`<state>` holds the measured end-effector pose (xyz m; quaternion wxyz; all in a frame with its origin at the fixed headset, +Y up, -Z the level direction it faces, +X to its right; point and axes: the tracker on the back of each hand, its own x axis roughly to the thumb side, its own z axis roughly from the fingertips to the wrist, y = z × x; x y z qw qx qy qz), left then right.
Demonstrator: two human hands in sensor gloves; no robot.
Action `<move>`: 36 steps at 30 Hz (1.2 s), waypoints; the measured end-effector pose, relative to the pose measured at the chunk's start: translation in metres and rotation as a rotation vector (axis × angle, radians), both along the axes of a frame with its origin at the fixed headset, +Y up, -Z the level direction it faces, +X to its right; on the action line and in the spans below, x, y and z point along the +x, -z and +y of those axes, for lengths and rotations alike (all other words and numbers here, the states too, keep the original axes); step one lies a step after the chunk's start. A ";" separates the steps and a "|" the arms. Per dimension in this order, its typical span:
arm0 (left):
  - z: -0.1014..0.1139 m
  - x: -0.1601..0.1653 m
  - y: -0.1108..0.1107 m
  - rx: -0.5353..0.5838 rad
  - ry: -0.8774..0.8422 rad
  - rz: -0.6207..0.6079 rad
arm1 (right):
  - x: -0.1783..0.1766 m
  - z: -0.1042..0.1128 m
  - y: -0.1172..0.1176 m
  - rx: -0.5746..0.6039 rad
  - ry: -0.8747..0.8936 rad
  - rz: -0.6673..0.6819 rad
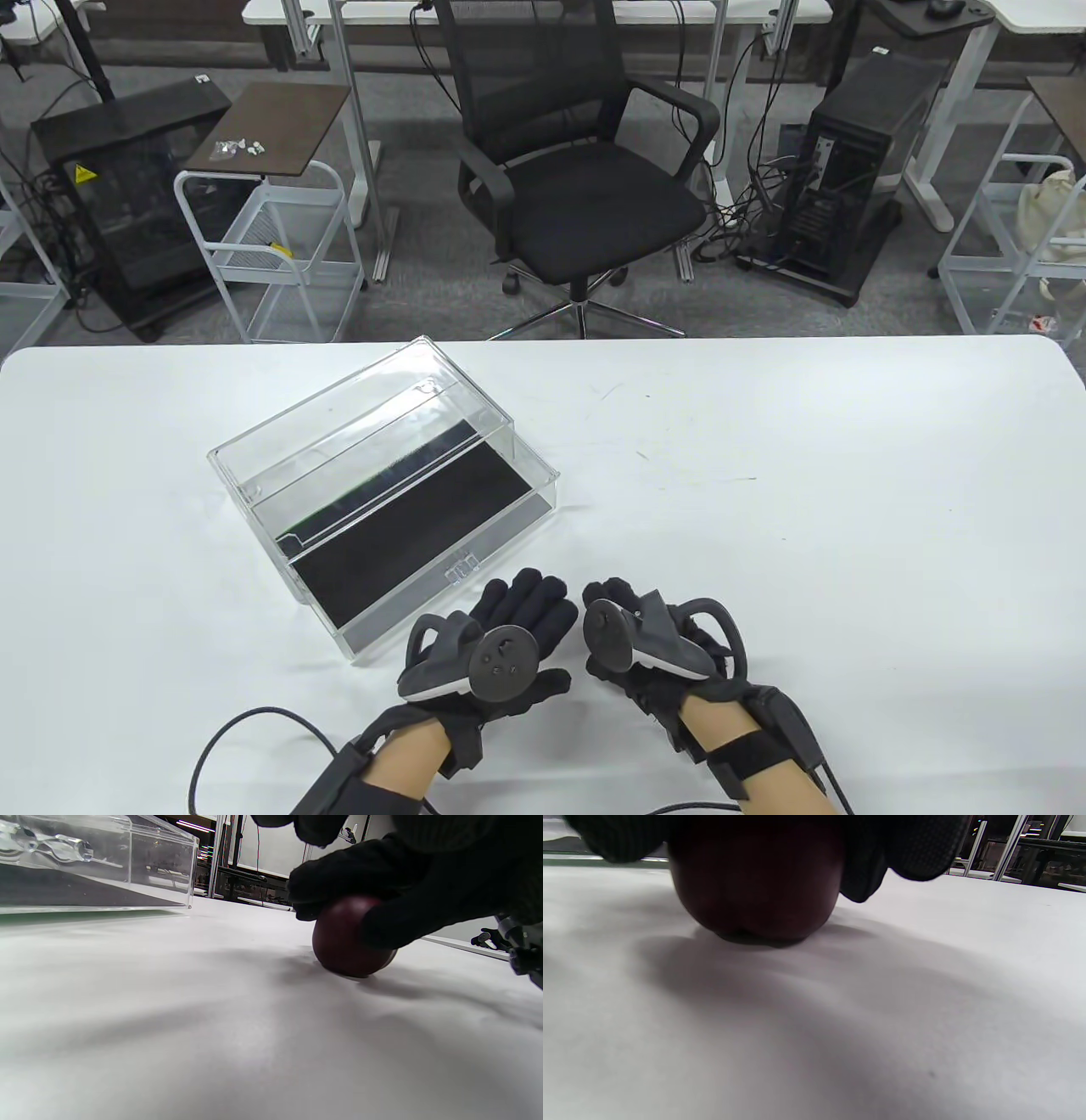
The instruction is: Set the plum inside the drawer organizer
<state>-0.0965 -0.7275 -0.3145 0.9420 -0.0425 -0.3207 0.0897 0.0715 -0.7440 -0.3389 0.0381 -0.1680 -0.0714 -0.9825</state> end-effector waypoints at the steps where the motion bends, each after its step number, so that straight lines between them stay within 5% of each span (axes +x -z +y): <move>1: 0.000 0.000 0.000 -0.001 0.001 -0.001 | 0.000 0.000 0.000 -0.004 -0.001 0.000; 7: 0.000 0.000 -0.001 0.005 0.001 -0.004 | 0.003 0.003 0.000 -0.003 0.021 -0.002; 14: -0.001 0.001 0.000 0.002 0.008 -0.009 | 0.054 0.031 -0.018 0.170 0.020 0.112; 20: -0.002 0.002 -0.001 -0.010 0.020 -0.007 | 0.116 0.010 -0.022 0.199 -0.174 0.100; 27: -0.004 0.006 0.000 -0.001 0.028 0.005 | 0.134 -0.005 -0.017 0.164 -0.125 0.027; 32: 0.007 0.039 0.011 0.003 0.077 0.018 | 0.132 0.001 -0.018 0.179 -0.058 0.024; 36: 0.011 0.093 0.032 -0.102 0.267 0.039 | 0.132 0.003 -0.023 0.189 -0.055 0.046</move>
